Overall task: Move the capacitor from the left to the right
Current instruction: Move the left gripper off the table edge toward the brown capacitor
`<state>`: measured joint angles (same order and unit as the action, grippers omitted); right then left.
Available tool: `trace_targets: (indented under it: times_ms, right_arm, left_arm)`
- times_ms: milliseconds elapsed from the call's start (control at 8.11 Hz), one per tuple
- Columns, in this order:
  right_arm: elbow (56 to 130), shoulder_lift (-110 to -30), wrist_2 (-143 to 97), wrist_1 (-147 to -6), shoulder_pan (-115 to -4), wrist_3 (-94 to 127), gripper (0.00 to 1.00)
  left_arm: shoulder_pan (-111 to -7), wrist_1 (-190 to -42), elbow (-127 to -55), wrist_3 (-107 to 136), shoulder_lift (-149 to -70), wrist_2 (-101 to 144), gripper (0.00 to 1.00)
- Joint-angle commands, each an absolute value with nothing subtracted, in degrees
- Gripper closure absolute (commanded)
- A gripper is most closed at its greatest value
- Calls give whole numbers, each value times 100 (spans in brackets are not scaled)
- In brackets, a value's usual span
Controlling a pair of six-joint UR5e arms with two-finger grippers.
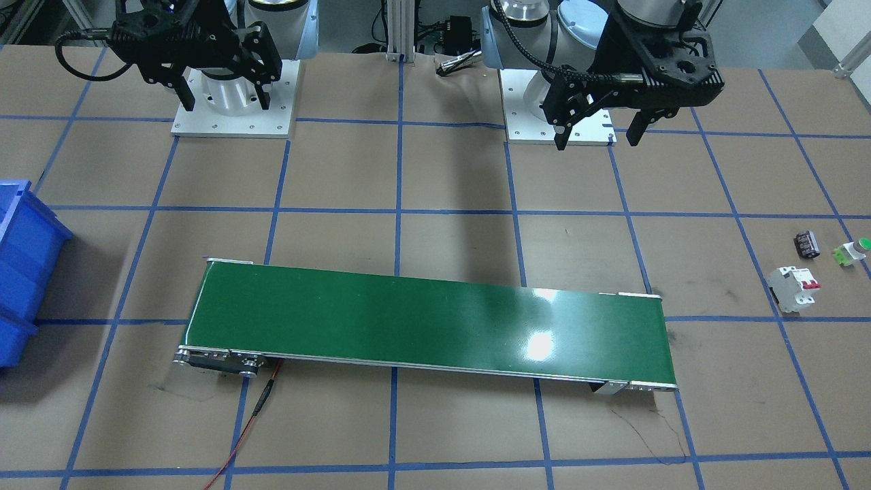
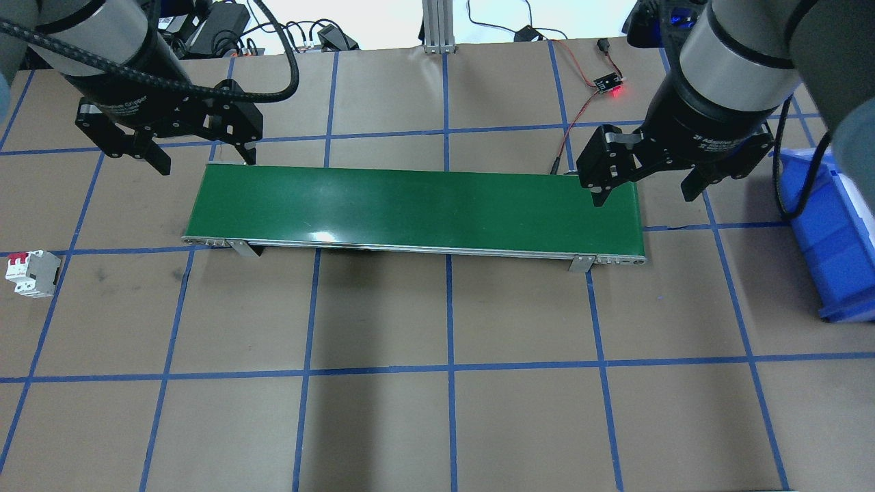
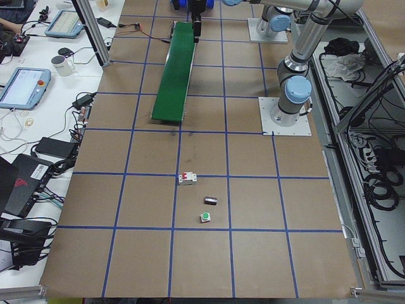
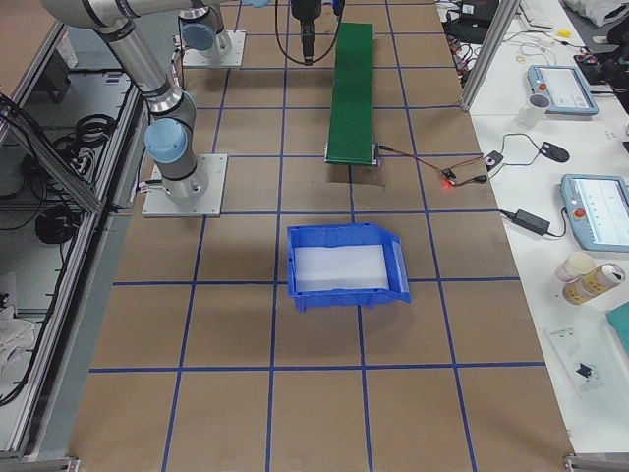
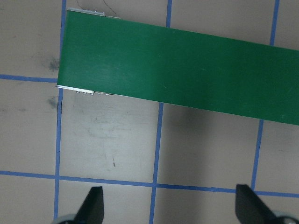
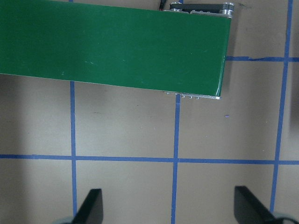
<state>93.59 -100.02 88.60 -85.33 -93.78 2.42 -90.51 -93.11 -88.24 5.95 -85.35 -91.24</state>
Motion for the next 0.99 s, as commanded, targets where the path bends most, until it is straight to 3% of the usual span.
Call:
trace_targets:
  times_ms: [0, 247, 740, 864]
  right_arm:
    - [9360, -10002, 8868, -8525, -9378, 220, 0]
    - [9360, -10002, 8868, -8525, -9378, 220, 0]
    - [9360, -10011, 8868, -8517, -9378, 220, 0]
    - [9360, -10011, 8868, -8525, -9378, 228, 0]
  left_arm:
    - [-9044, -9133, -9007, 571, -8491, -9158, 0]
    - [-8607, -8904, -9044, 83, -8543, -9167, 0]
    - [-5929, -8842, -9062, -2708, -8920, -9193, 0]
    - [-5489, -8102, -9079, -3908, -9191, -9254, 0]
